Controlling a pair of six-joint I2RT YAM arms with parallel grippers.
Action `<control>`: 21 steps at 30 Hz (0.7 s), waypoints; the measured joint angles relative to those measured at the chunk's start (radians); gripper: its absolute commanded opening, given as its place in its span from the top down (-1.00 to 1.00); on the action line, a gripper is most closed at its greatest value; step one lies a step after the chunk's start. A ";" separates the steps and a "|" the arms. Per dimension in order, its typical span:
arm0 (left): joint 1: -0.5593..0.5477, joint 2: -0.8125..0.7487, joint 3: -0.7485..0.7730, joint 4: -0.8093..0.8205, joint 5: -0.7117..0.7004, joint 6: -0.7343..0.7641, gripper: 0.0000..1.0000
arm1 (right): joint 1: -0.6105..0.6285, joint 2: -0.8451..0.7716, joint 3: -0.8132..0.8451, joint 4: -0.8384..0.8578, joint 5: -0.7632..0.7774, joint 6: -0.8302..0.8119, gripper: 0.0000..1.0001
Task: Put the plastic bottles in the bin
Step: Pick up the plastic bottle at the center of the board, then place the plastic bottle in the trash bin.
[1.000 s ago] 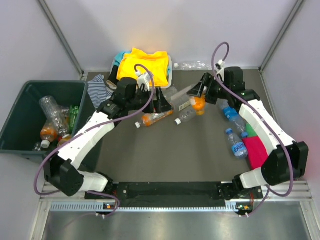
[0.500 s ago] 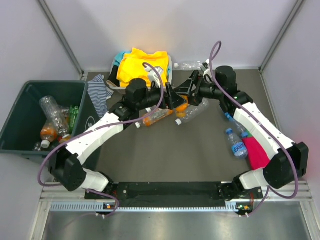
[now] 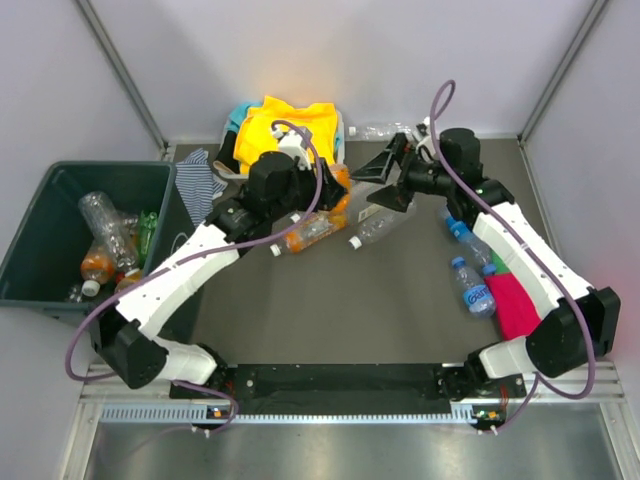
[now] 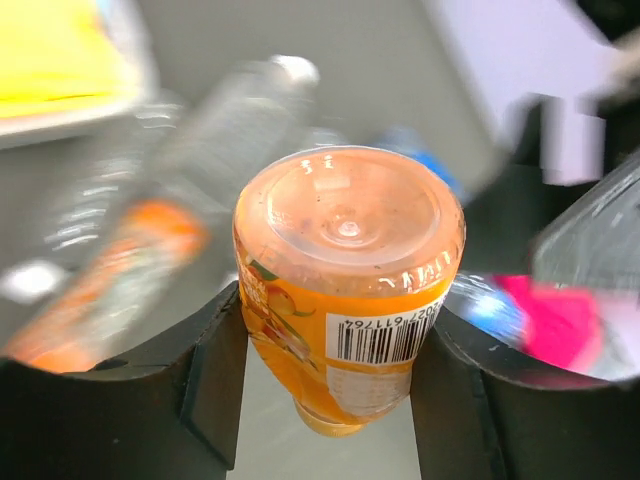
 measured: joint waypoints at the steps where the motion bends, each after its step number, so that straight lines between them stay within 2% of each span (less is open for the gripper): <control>1: 0.001 -0.006 0.032 -0.059 -0.062 0.020 0.75 | -0.018 -0.002 0.001 -0.012 0.009 -0.005 -0.98; 3: 0.004 -0.025 0.126 -0.196 -0.216 0.068 0.74 | -0.060 -0.008 0.001 -0.051 0.033 -0.018 -0.97; 7: 0.014 -0.055 0.267 -0.356 -0.445 0.118 0.69 | -0.114 -0.016 0.001 -0.111 0.089 -0.052 -0.98; 10: 0.033 -0.087 0.375 -0.474 -0.689 0.146 0.69 | -0.120 -0.016 0.001 -0.141 0.115 -0.070 -0.97; 14: 0.116 -0.166 0.414 -0.530 -0.947 0.195 0.67 | -0.120 -0.016 0.001 -0.170 0.132 -0.083 -0.98; 16: 0.194 -0.212 0.414 -0.529 -1.024 0.232 0.54 | -0.120 -0.016 0.001 -0.177 0.137 -0.089 -0.97; 18: 0.289 -0.251 0.416 -0.530 -1.083 0.278 0.30 | -0.120 -0.016 0.001 -0.179 0.142 -0.090 -0.98; 19: 0.320 -0.256 0.418 -0.531 -1.101 0.294 -0.13 | -0.120 -0.016 0.001 -0.179 0.145 -0.093 -0.98; 21: 0.375 -0.262 0.433 -0.542 -1.137 0.321 -0.69 | -0.120 -0.015 0.001 -0.181 0.149 -0.097 -0.98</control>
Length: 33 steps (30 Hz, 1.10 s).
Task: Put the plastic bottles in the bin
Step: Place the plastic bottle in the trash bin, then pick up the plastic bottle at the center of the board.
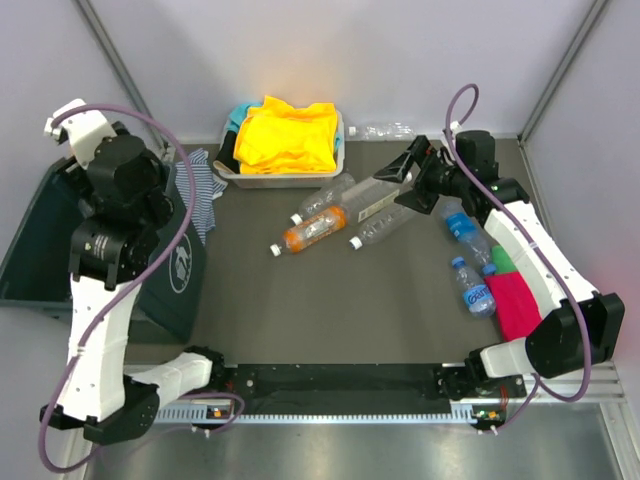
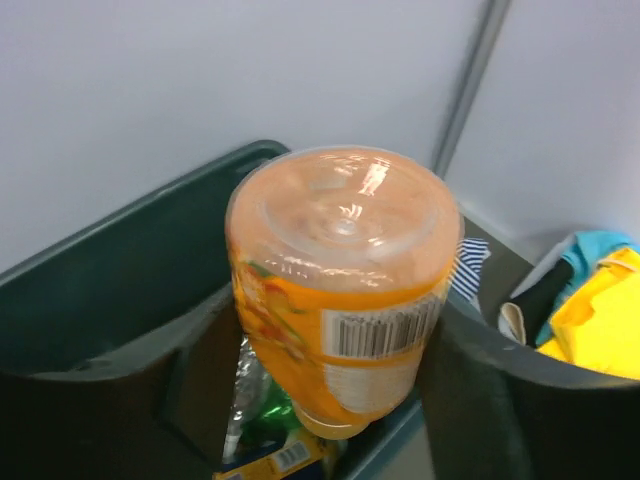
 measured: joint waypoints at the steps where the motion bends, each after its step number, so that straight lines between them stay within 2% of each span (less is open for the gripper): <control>1: 0.014 0.002 0.007 -0.008 -0.007 0.006 -0.98 | 0.000 0.001 0.000 -0.001 0.003 -0.002 -0.98; 6: 0.079 0.042 0.017 -0.077 0.003 -0.002 -0.98 | 0.000 0.006 0.000 -0.019 0.018 -0.017 -0.97; 10: 0.090 0.101 0.020 -0.131 0.088 -0.013 -0.98 | 0.000 0.006 0.001 -0.058 0.053 -0.040 -0.98; 13: 0.090 0.124 0.036 -0.151 0.202 0.000 -0.98 | 0.000 0.006 0.006 -0.100 0.094 -0.058 -0.98; 19: 0.083 0.143 0.075 -0.138 0.591 0.052 -0.98 | -0.009 0.006 0.006 -0.146 0.143 -0.073 -0.98; 21: 0.055 0.153 0.055 -0.109 0.695 0.067 -0.98 | -0.011 0.006 0.006 -0.152 0.149 -0.077 -0.97; 25: -0.076 0.196 -0.031 -0.047 0.841 0.099 -0.98 | -0.013 0.006 0.006 -0.160 0.161 -0.080 -0.97; 29: -0.206 0.319 -0.127 0.032 0.954 0.113 -0.98 | -0.013 0.006 0.006 -0.168 0.165 -0.080 -0.97; 33: -0.231 0.448 -0.214 0.093 1.009 0.111 -0.98 | -0.015 0.005 0.005 -0.169 0.167 -0.080 -0.97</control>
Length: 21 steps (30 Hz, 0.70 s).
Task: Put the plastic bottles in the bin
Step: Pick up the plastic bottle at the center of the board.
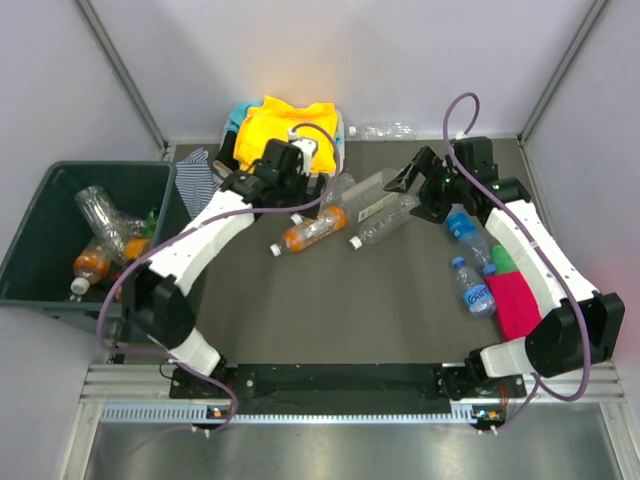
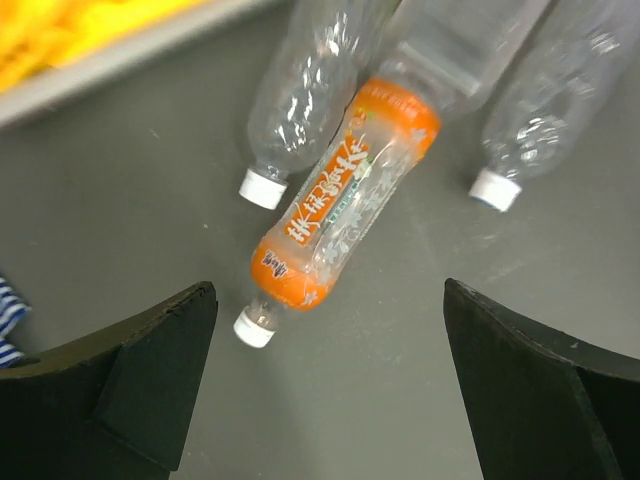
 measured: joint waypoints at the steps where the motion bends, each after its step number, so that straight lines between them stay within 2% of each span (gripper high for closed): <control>1: 0.000 0.038 -0.009 0.006 0.004 0.000 -0.97 | -0.001 -0.002 0.000 -0.001 0.000 0.000 -0.97; 15: 0.005 0.396 0.004 0.049 0.045 0.019 -0.84 | -0.040 -0.058 -0.048 -0.015 0.005 0.000 -0.98; 18: 0.005 0.430 0.005 0.048 0.048 0.018 -0.65 | -0.045 -0.062 -0.052 -0.014 0.006 0.000 -0.98; 21: 0.005 0.446 0.005 0.047 0.048 0.011 -0.34 | -0.046 -0.063 -0.059 -0.015 0.007 0.000 -0.97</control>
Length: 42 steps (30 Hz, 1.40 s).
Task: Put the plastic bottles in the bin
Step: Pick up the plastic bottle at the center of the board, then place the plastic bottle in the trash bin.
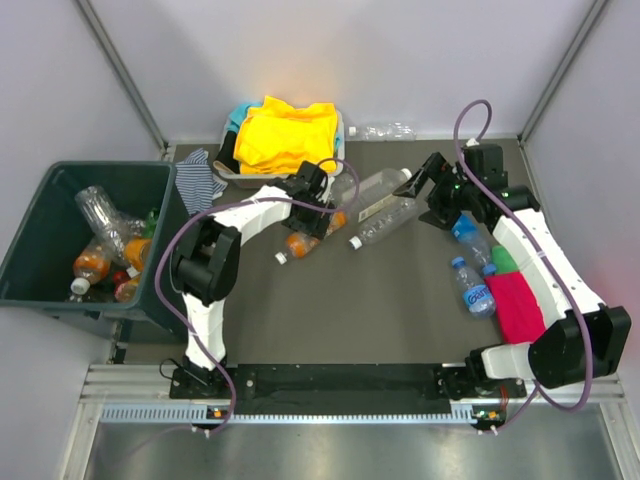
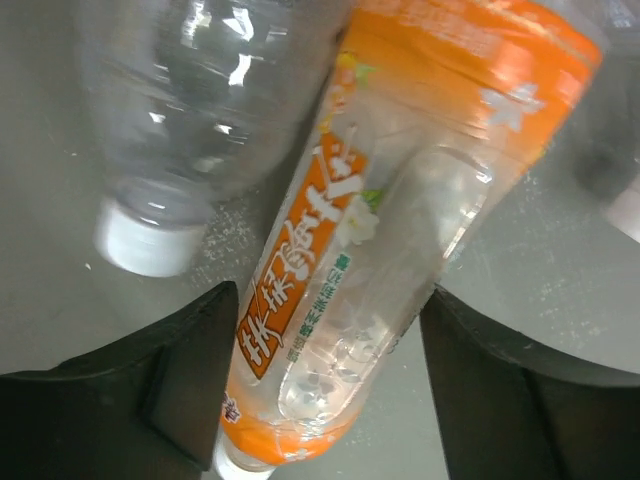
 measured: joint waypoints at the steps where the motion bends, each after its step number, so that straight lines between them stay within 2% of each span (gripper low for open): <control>1: 0.000 0.000 0.000 0.000 0.001 -0.003 -0.16 | 0.000 0.000 -0.002 -0.002 0.000 0.000 -0.97; 5: -0.001 -0.005 0.000 0.003 -0.001 -0.022 0.21 | 0.000 0.000 -0.002 -0.002 0.000 0.000 -0.97; 10: -0.003 -0.041 -0.019 -0.019 -0.016 -0.042 0.34 | 0.000 0.000 -0.002 -0.001 -0.001 0.000 -0.97; 18: -0.003 -0.193 0.035 -0.142 -0.092 -0.049 0.32 | -0.004 0.000 -0.002 0.001 -0.006 0.000 -0.97; 23: -0.003 -0.299 0.116 -0.192 -0.200 -0.053 0.31 | -0.004 0.000 -0.002 0.001 -0.011 0.000 -0.97; 31: 0.015 -0.309 0.532 -0.391 -0.516 -0.091 0.14 | -0.004 0.000 -0.002 0.002 -0.018 0.001 -0.97; 33: 0.038 -0.310 0.645 -0.430 -0.617 -0.093 0.12 | -0.004 0.000 -0.002 0.002 -0.023 0.001 -0.97; 36: 0.090 -0.325 0.727 -0.443 -0.717 -0.084 0.10 | -0.004 0.000 -0.007 0.011 -0.029 0.002 -0.98; 42: 0.243 -0.389 0.744 -0.469 -0.822 -0.071 0.10 | -0.004 0.000 -0.010 0.019 -0.043 0.003 -0.97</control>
